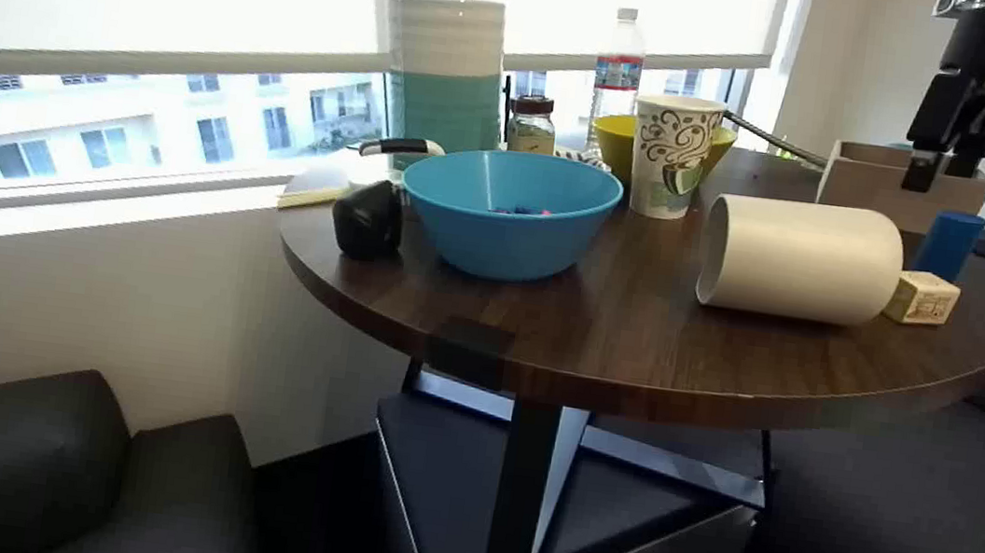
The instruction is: Put the white jug in an upright position
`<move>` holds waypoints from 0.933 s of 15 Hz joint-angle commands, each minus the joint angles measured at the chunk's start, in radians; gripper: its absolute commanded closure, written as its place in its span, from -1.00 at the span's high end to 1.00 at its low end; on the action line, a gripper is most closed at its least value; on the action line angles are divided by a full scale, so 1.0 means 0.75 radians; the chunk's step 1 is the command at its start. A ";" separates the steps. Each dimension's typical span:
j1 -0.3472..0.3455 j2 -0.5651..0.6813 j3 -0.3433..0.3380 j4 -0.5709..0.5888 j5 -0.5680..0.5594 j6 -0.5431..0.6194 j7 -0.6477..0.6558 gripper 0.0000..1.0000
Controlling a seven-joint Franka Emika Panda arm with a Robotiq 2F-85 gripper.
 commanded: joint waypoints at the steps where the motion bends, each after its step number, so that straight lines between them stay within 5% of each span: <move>1: -0.026 0.003 0.025 0.002 0.009 -0.002 -0.008 1.00; 9: -0.026 0.003 0.025 0.002 0.009 -0.002 -0.008 1.00; 14: -0.010 -0.095 0.132 -0.025 -0.148 0.034 0.013 1.00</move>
